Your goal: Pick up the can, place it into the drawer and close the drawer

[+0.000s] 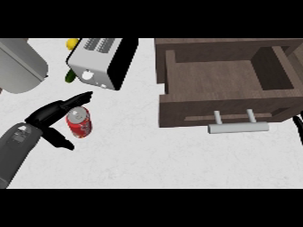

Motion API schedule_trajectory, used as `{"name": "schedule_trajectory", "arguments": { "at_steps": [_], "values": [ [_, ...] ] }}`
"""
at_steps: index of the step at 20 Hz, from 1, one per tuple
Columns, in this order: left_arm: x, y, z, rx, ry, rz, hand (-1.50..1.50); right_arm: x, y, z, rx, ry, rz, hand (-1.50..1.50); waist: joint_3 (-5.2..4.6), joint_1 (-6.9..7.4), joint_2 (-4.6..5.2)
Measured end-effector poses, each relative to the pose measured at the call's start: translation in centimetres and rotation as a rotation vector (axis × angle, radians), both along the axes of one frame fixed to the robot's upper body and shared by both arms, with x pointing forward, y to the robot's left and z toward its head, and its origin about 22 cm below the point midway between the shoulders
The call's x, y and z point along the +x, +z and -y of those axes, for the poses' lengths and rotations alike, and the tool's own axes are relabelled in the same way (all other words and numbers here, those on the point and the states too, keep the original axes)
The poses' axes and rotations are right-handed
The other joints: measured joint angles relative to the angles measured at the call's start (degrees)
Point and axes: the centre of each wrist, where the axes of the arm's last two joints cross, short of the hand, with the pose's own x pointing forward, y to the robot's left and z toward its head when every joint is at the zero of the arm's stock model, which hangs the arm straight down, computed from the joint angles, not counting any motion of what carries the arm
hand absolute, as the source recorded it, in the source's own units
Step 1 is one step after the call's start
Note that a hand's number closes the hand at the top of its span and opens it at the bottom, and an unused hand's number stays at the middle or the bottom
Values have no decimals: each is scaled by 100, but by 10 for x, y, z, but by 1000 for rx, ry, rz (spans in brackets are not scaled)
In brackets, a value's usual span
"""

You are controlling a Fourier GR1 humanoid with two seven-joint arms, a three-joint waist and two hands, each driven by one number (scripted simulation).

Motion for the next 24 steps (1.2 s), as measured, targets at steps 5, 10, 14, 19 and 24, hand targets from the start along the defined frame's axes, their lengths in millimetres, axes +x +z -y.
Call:
{"name": "schedule_trajectory", "arguments": {
  "at_steps": [5,10,14,19,24],
  "values": [
    [3,-4,12,-6,-18,-1,-150,0,4,3,-3,0,3,-150,7,2,-6],
    [5,-8,27,-11,-56,9,-150,-2,5,1,11,-3,0,-150,14,31,-24],
    [9,-7,33,-25,-72,15,150,-5,8,1,14,-1,5,-150,14,29,-29],
    [10,-10,46,-62,-95,5,150,-9,11,1,14,-8,7,-150,15,46,-41],
    [9,-13,58,-92,-129,-34,150,-7,11,4,18,-24,9,-150,10,90,-41]
  ]
}}
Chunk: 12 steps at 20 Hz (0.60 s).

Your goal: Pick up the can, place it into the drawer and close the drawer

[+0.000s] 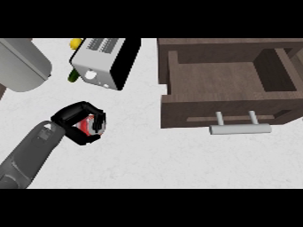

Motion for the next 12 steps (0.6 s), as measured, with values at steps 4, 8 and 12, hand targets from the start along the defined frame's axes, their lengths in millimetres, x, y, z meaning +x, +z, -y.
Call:
{"name": "schedule_trajectory", "arguments": {
  "at_steps": [4,8,12],
  "values": [
    [-5,-6,4,-63,65,-11,150,-5,1,1,10,-14,-9,-150,-2,62,-19],
    [-17,-18,-15,-190,462,31,150,-11,-2,4,9,-42,-15,-150,12,246,-72],
    [-22,-25,-15,-276,784,62,150,-14,0,5,14,-54,-12,-150,20,300,-101]
  ]
}}
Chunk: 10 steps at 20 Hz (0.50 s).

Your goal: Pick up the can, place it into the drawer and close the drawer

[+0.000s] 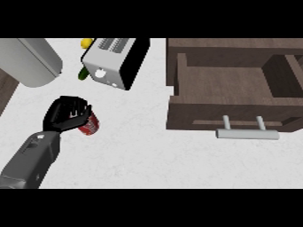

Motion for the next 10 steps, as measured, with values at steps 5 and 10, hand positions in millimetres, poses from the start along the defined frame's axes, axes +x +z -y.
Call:
{"name": "schedule_trajectory", "arguments": {
  "at_steps": [5,10],
  "values": [
    [12,13,33,-22,122,0,150,-5,1,7,-9,-5,0,-150,-4,-7,-7],
    [27,54,72,-7,115,36,150,-14,2,6,-3,-10,2,-150,-7,5,-16]
  ]
}}
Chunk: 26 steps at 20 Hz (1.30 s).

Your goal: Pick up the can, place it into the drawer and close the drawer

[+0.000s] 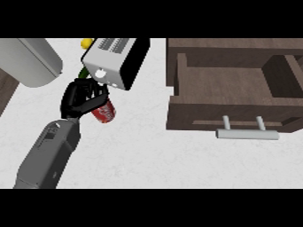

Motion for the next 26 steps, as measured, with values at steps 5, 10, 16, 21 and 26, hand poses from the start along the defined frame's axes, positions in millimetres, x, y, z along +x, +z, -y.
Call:
{"name": "schedule_trajectory", "arguments": {
  "at_steps": [5,10,16,21,26],
  "values": [
    [3,50,45,19,-26,34,150,1,5,2,0,0,9,-150,-5,-38,19],
    [-4,101,84,32,-52,43,150,-1,-1,3,-4,4,5,-150,-9,-91,41],
    [-5,156,130,69,-76,77,150,4,1,6,-4,4,22,-150,-13,-155,66],
    [2,193,169,86,-90,105,150,5,5,-1,-7,11,22,-150,-14,-208,83],
    [16,221,195,105,-93,107,150,10,5,0,-12,14,26,-150,-14,-240,93]
  ]
}}
